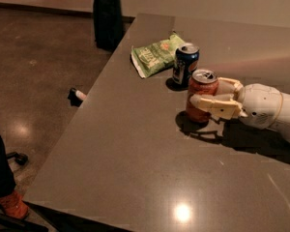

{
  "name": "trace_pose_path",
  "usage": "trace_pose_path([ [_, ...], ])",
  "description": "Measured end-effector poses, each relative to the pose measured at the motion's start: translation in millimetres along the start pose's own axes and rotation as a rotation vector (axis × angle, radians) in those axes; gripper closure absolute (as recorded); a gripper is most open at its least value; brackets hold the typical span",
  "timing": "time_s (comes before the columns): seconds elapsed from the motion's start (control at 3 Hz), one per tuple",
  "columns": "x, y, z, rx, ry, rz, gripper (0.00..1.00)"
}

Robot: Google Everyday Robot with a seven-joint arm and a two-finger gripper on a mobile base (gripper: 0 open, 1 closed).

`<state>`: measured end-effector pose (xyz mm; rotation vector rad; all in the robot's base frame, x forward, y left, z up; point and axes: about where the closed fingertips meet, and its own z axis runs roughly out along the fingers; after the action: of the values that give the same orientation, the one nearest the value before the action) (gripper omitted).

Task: Place coke can upright

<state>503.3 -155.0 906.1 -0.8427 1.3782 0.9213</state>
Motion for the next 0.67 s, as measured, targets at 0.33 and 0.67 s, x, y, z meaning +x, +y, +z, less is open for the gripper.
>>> trace_pose_path([
  [0.33, 3.6, -3.4, -3.3, 0.007, -0.006, -0.012, 0.6],
  [0.67, 5.3, -5.1, -4.6, 0.014, -0.004, -0.024, 0.28],
])
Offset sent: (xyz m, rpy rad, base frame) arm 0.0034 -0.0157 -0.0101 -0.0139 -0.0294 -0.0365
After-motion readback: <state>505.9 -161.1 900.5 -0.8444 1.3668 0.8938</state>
